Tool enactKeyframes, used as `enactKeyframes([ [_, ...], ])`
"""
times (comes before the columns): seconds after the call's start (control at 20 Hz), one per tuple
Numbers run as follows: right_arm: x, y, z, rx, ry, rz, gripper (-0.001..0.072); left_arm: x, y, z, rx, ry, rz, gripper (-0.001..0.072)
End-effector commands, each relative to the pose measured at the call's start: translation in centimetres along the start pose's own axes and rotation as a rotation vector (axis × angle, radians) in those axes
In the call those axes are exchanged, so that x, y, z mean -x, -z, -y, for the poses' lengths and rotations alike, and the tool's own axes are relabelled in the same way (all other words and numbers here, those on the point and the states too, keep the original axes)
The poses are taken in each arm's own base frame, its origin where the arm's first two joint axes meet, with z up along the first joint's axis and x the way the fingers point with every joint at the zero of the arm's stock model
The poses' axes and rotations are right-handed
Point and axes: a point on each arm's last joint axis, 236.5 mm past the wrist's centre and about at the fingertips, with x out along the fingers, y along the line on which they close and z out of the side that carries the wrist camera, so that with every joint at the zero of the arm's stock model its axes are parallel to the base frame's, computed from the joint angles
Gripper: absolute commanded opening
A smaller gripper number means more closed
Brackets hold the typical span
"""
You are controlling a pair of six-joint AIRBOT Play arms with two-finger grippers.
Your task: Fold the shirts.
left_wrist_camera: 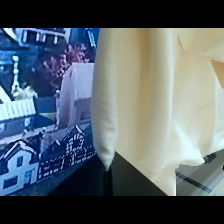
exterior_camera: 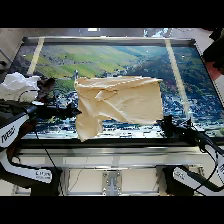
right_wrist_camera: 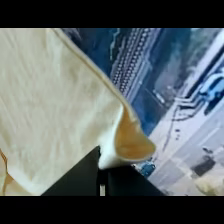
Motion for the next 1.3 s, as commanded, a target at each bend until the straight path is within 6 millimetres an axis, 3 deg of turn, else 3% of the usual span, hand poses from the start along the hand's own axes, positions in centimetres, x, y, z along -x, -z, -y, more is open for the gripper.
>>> enactKeyframes([
  [0.0,-0.6,-0.9,-2.0,0.105,-0.016,0.002,0.0012,0.5,-0.6,0.3,-0.029,-0.005,0.025,0.0013],
  [0.1,1.6,-0.8,-7.8,0.326,-0.141,-0.008,0.0011,3.1,-2.0,2.1,-0.116,0.001,0.099,0.0012],
  [0.2,6.7,0.6,-15.4,0.661,-0.296,0.022,0.0010,8.1,-3.8,5.4,-0.211,0.010,0.234,0.0013],
  [0.25,10.3,2.4,-18.8,0.893,-0.358,0.038,0.0010,11.3,-4.4,7.5,-0.286,0.008,0.317,0.0013],
  [0.3,13.8,4.4,-20.8,1.112,-0.376,0.048,0.0011,15.1,-4.7,10.0,-0.399,-0.008,0.422,0.0012],
  [0.4,20.8,7.5,-22.4,1.431,-0.302,0.090,0.0011,22.8,-4.0,15.0,-0.589,-0.067,0.661,0.0013],
  [0.55,32.4,10.0,-25.7,1.494,-0.216,0.397,0.0012,35.9,0.0,23.1,-0.731,-0.160,1.108,0.0013],
  [0.7,46.0,13.7,-30.1,1.589,-0.259,0.887,0.0010,48.3,7.2,29.7,-0.808,-0.468,1.457,0.0012],
  [0.75,50.3,14.6,-30.8,1.594,-0.245,1.036,0.0008,51.4,9.5,31.5,-0.832,-0.634,1.506,0.0011],
  [0.85,55.6,15.3,-31.5,1.589,-0.191,1.205,0.0007,55.0,12.4,35.5,-0.880,-0.785,1.549,0.0012],
  [0.95,57.1,14.5,-32.5,1.586,-0.158,1.249,0.0007,55.6,12.3,38.9,-0.946,-0.710,1.543,0.0012],
  [1.05,55.6,12.0,-33.9,1.575,-0.131,1.200,0.0007,54.7,9.4,39.6,-0.936,-0.542,1.480,0.0012],
  [1.15,51.2,8.2,-34.9,1.561,-0.080,1.048,0.0007,51.2,5.2,36.0,-0.834,-0.413,1.251,0.0011],
  [1.25,44.5,4.3,-34.8,1.518,-0.034,0.796,0.0008,47.0,1.1,30.1,-0.663,-0.323,0.981,0.0011],
])
